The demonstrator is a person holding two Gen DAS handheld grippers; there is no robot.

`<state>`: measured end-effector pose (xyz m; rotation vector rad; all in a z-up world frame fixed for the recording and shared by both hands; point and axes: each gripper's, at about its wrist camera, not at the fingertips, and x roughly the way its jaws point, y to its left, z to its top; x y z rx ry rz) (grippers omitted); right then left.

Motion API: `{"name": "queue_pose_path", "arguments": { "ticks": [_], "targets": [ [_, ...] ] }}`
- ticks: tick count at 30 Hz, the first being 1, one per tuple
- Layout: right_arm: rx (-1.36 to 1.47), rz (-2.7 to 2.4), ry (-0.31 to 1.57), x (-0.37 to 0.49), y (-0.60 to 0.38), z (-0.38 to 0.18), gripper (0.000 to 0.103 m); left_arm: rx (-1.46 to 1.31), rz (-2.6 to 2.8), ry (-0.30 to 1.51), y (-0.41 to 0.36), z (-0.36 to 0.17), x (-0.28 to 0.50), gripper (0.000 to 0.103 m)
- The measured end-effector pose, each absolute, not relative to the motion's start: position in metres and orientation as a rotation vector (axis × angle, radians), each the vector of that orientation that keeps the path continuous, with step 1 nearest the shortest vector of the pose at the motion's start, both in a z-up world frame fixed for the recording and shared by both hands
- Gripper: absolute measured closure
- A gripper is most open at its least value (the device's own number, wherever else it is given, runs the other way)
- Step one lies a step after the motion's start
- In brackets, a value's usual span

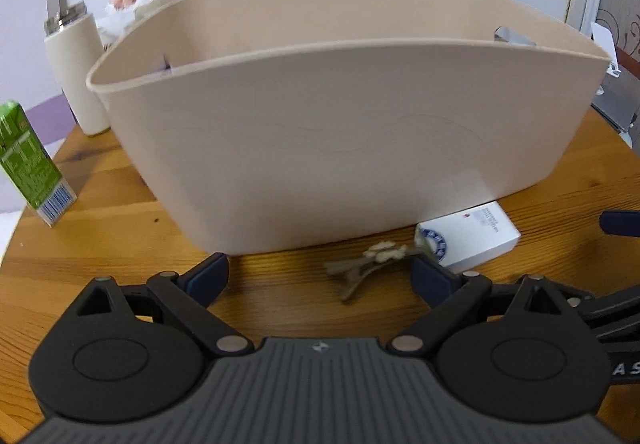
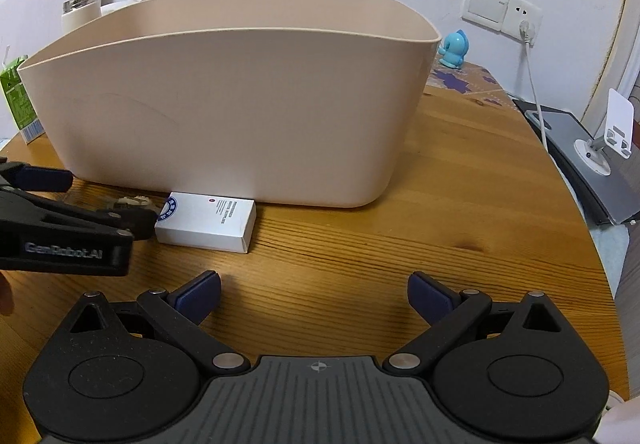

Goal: Organize objects
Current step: 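Grasp the hair clip with left tool while right tool grasps the white medicine box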

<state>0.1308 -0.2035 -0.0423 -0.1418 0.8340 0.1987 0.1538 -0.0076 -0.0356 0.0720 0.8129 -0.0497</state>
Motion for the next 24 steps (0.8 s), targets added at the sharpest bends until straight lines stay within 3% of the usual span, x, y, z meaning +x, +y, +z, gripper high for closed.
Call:
{"name": "queue_pose_path", "arguments": {
  "ticks": [24],
  "targets": [
    [-0.120,0.290,0.833,0.140,-0.169,-0.045,0.000,0.005,0.019,0.823,0.038,-0.036,0.147,0.004]
  ]
}}
